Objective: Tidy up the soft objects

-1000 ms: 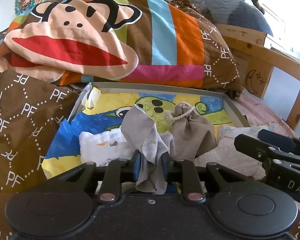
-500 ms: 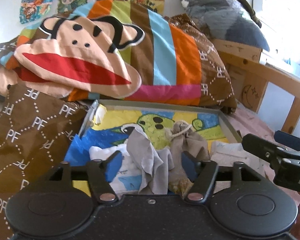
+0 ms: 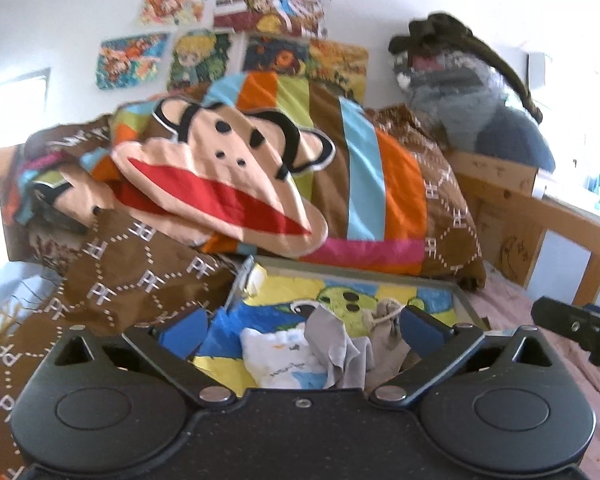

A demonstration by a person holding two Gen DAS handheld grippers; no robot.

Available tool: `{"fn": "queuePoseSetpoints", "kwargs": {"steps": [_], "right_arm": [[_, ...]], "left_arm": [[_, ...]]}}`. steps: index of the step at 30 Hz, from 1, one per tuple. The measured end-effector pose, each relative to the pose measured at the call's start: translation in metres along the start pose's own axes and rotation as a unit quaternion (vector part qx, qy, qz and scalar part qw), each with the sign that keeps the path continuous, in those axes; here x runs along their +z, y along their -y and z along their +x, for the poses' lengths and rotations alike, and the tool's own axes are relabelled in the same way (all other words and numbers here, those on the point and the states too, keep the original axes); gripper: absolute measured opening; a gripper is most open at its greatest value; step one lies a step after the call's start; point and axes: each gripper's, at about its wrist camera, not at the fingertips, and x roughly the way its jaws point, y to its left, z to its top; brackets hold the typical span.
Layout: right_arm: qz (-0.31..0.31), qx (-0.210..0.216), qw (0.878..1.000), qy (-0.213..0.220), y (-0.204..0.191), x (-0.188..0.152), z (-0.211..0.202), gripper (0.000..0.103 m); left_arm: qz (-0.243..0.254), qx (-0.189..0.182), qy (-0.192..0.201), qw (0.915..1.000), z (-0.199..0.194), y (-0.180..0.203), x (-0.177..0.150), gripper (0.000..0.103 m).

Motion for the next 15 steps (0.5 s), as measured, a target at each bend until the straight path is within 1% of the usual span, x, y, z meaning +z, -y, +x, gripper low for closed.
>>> {"fn": "queuePoseSetpoints", "kwargs": {"steps": [7, 11, 15], "right_arm": [[0.024, -0.027, 0.999, 0.0, -0.014, -0.008, -0.057, 0.103], [0.039, -0.037, 0.999, -0.002, -0.019, -0.017, -0.088, 0.103], [0.048, -0.042, 0.998, -0.01, -0.028, -0.031, -0.117, 0.103]], "left_arm": [[-0.024, 0.005, 0.035, 0.9991, -0.053, -0.005, -0.005, 0.102], [-0.024, 0.008, 0.043, 0.9988, -0.08, -0.01, -0.014, 0.102], [-0.024, 0.012, 0.041, 0.9988, -0.105, -0.017, -0.025, 0.102]]}}
